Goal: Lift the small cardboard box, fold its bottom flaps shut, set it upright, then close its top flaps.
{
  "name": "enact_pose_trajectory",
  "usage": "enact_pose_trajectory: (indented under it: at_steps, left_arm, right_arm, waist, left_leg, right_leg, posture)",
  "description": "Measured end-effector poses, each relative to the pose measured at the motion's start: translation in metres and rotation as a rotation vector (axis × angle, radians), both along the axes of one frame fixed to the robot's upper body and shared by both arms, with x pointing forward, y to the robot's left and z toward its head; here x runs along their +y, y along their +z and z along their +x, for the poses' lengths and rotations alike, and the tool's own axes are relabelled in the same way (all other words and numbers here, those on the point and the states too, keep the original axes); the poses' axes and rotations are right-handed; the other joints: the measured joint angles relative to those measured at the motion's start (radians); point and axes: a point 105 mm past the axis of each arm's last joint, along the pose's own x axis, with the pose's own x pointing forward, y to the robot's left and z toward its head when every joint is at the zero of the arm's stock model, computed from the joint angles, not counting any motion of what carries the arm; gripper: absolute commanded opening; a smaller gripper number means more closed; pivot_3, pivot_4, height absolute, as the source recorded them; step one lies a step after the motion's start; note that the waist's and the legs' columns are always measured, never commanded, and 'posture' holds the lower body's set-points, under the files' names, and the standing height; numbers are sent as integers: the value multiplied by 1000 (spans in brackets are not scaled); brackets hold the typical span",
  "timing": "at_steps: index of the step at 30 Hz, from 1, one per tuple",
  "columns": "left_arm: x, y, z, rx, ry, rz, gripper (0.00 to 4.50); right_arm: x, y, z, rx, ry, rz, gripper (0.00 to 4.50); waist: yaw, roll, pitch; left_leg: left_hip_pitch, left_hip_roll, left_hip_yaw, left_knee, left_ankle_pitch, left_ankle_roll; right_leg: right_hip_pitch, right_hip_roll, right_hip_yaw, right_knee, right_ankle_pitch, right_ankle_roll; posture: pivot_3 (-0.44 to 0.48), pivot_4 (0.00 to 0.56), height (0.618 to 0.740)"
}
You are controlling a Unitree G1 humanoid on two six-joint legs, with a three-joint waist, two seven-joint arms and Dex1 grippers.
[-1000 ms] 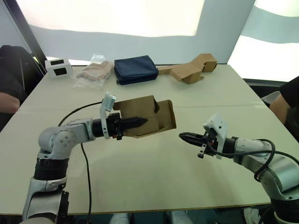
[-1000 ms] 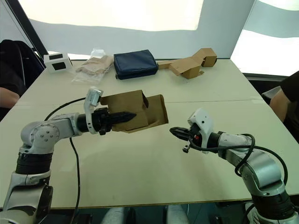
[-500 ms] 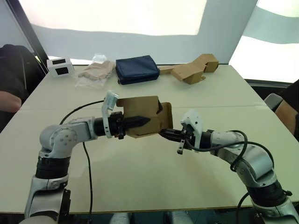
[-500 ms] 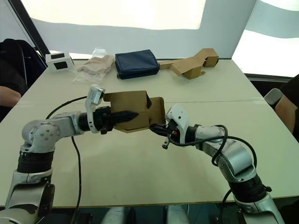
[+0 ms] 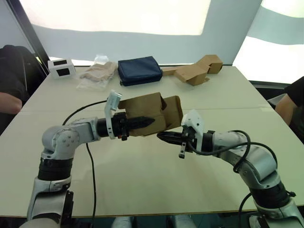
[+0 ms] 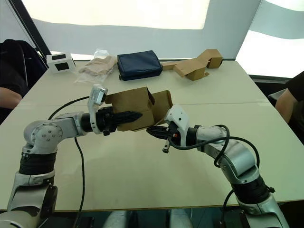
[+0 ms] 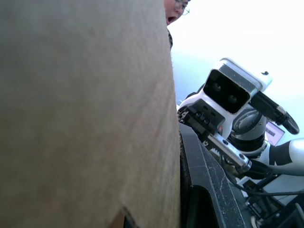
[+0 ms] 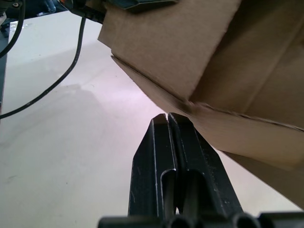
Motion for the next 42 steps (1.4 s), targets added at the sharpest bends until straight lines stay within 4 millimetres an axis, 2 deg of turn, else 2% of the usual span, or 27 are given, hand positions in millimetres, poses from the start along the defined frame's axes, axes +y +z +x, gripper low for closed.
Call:
enact_pose_trajectory:
  at_steps: [4, 9, 16, 21, 30, 38, 42]
  left_arm:
    - [2, 2, -2, -36, -21, 11, 40]
    - [2, 0, -5, -98, -52, 53, 40]
    - [0, -2, -8, -145, -83, 88, 40]
    - [0, -1, -9, -164, -89, 93, 40]
    - [0, -1, -8, -200, -86, 104, 40]
    - [-1, -2, -7, -249, -92, 120, 40]
    - [2, -1, -5, -271, -81, 137, 40]
  right_arm:
    - [-16, -3, -1, 23, -62, 3, 0]
    - [-26, 2, 3, 6, -114, 20, 0]
    - [-24, 10, 9, -17, -117, 33, 0]
    - [-12, 17, 8, -26, -73, 76, 0]
    - [8, 17, 2, 0, 25, 78, 0]
    - [7, 18, 1, 10, 33, 76, 0]
    - [-7, 24, -2, 10, 18, 82, 0]
  waist:
    - [-2, 0, 0]
    - [-1, 0, 0]
    - [-2, 0, 0]
    - [-2, 0, 0]
    - [-1, 0, 0]
    - [-1, 0, 0]
    - [0, 0, 0]
  left_leg:
    - [0, 0, 0, 0, 0, 0]
    - [0, 0, 0, 0, 0, 0]
    - [0, 0, 0, 0, 0, 0]
    - [0, 0, 0, 0, 0, 0]
    - [0, 0, 0, 0, 0, 0]
    - [0, 0, 0, 0, 0, 0]
    - [0, 0, 0, 0, 0, 0]
  right_leg:
    - [0, 0, 0, 0, 0, -1]
    - [0, 1, 0, 0, 0, -1]
    - [0, 1, 0, 0, 0, -1]
    - [0, 1, 0, 0, 0, -1]
    - [0, 0, 0, 0, 0, -1]
    - [0, 0, 0, 0, 0, -1]
    - [0, 0, 0, 0, 0, -1]
  posture:
    - [0, 150, 740]
    - [0, 150, 740]
    - [0, 150, 740]
    - [0, 150, 740]
    - [0, 150, 740]
    - [0, 150, 740]
    - [0, 150, 740]
